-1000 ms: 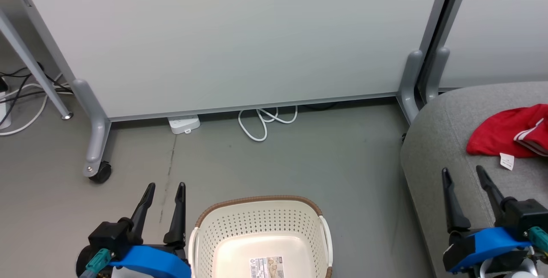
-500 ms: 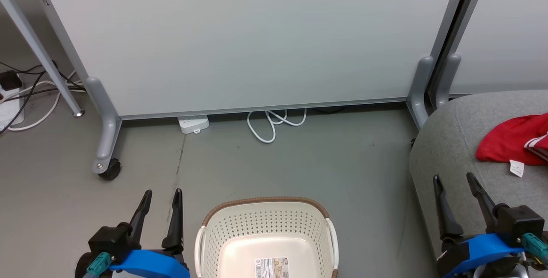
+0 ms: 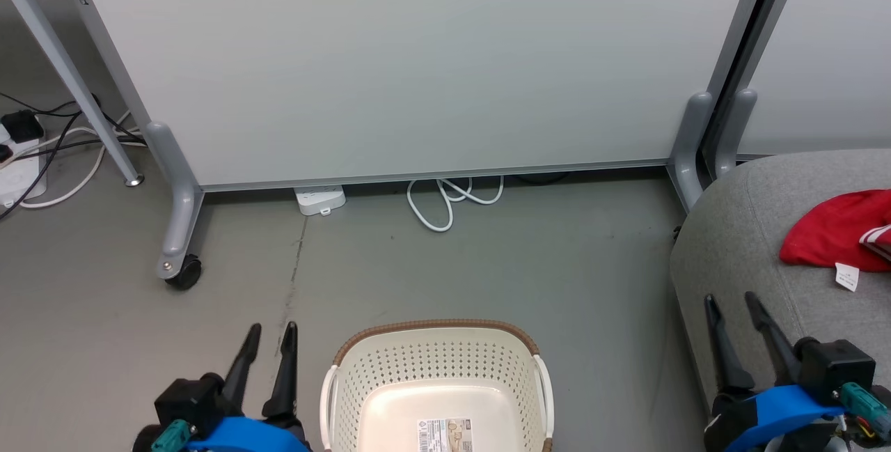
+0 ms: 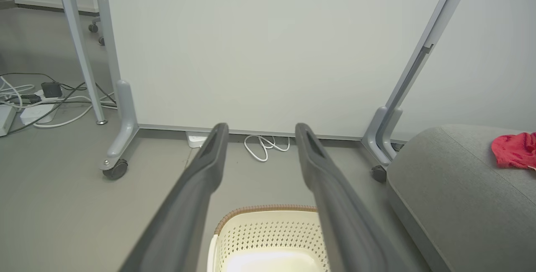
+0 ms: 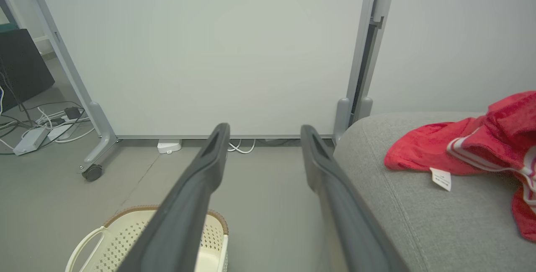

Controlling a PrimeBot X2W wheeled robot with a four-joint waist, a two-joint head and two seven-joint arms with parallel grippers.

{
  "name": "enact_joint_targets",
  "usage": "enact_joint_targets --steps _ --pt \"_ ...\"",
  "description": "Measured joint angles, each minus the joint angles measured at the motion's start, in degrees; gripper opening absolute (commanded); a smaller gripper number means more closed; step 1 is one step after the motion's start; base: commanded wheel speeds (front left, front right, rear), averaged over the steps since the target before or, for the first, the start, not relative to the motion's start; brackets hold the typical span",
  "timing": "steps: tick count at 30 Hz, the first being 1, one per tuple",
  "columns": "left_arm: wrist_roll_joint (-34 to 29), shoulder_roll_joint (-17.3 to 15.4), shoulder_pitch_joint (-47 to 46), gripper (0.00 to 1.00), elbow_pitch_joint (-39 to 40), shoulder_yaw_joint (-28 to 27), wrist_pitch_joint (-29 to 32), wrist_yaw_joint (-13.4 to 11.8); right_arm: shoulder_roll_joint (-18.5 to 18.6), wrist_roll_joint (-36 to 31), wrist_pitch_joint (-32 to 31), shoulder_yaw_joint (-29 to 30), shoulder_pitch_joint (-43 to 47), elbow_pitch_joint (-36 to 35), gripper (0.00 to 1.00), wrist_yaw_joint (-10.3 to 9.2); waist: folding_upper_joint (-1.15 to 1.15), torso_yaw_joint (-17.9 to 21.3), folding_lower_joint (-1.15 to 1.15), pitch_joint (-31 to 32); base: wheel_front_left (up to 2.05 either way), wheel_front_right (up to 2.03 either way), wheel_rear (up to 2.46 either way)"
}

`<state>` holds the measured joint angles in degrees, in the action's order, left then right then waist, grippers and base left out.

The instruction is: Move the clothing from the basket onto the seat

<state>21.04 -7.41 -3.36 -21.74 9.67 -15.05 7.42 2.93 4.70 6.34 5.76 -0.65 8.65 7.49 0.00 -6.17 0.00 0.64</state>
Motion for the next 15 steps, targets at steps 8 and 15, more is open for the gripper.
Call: enact_joint_targets --steps 8,15 --pt "2.13 0.8 2.96 0.0 -2.69 0.15 1.01 0.0 -0.55 2.2 -0.9 0.25 0.36 3.77 0.0 0.0 0.0 0.1 0.0 -0.01 0.0 0.0 0.0" --pt "8.86 1.13 2.93 0.0 -1.89 -1.38 2.97 0.0 -0.55 10.39 -2.14 0.34 0.29 3.97 0.0 0.0 0.0 0.47 0.0 -0.06 0.0 0.0 0.0"
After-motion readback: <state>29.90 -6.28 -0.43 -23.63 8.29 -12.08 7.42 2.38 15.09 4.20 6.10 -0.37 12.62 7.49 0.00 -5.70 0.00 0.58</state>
